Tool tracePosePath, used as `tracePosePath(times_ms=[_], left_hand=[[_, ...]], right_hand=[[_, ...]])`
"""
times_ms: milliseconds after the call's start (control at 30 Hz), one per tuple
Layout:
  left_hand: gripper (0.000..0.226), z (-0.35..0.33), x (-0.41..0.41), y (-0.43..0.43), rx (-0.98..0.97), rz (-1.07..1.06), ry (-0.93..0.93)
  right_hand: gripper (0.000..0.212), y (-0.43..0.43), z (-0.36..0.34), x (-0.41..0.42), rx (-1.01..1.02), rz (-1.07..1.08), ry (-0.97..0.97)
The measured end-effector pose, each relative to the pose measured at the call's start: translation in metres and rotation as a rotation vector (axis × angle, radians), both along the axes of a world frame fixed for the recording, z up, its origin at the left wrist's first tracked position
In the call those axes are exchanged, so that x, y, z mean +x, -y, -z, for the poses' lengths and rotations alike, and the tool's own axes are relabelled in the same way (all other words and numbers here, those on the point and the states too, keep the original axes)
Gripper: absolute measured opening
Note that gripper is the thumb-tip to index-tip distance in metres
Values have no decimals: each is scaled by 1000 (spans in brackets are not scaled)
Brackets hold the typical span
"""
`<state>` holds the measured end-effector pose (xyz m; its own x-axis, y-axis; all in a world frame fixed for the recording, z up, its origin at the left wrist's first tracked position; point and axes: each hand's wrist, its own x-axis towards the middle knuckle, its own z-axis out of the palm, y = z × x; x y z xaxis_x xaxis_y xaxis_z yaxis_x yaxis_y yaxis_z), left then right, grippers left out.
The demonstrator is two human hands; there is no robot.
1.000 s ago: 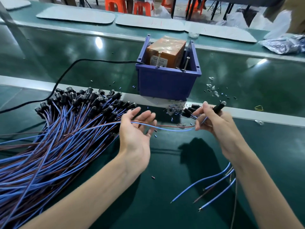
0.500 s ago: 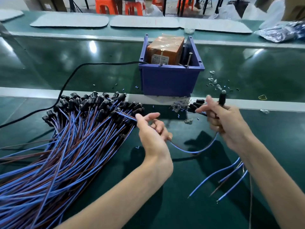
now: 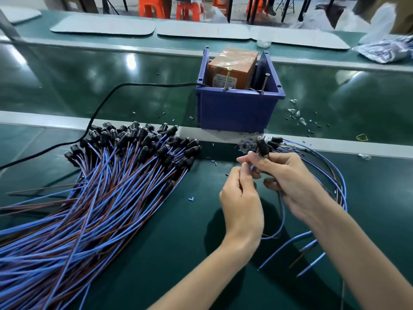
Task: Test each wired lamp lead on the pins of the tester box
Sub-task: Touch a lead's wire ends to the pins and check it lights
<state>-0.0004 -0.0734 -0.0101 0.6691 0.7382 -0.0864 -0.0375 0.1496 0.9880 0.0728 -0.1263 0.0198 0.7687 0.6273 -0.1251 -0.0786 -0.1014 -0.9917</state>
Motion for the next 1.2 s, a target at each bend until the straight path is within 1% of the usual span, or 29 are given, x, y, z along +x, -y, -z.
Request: tracePosePath(times_ms=[133, 267, 433, 467, 567, 633, 733, 867, 1000, 1100, 1200], left_hand=[[32, 6, 4, -9, 99, -52, 30], [28, 0, 20, -27, 175, -106, 77], [19, -18, 43, -60, 390, -113, 47], [17, -23, 47, -68, 398, -106, 35], [16, -36, 53, -97, 287, -66, 22], [16, -44, 51, -116, 257, 16, -14], [16, -59, 43, -143, 305, 176, -109], [18, -75, 37, -161, 358, 303, -227], [17, -82, 38, -166, 323, 308, -251], [12, -86, 41, -163, 299, 254, -201], [14, -85, 44, -156, 257, 195, -123]], right_hand=[[29, -4, -1, -1, -6, 126, 42], [30, -8, -8, 1, 140, 215, -24], [31, -18, -21, 16, 183, 338, -36], [32, -20, -24, 20, 191, 371, -42], [31, -23, -29, 36, 197, 444, -46], [27, -24, -34, 49, 165, 446, -45], [29, -26, -43, 66, 118, 417, -62], [28, -24, -52, 85, 6, 333, 8], [17, -21, -54, 93, 42, 357, 18], [20, -19, -50, 92, 31, 388, 33], [21, -20, -45, 90, 35, 408, 14]])
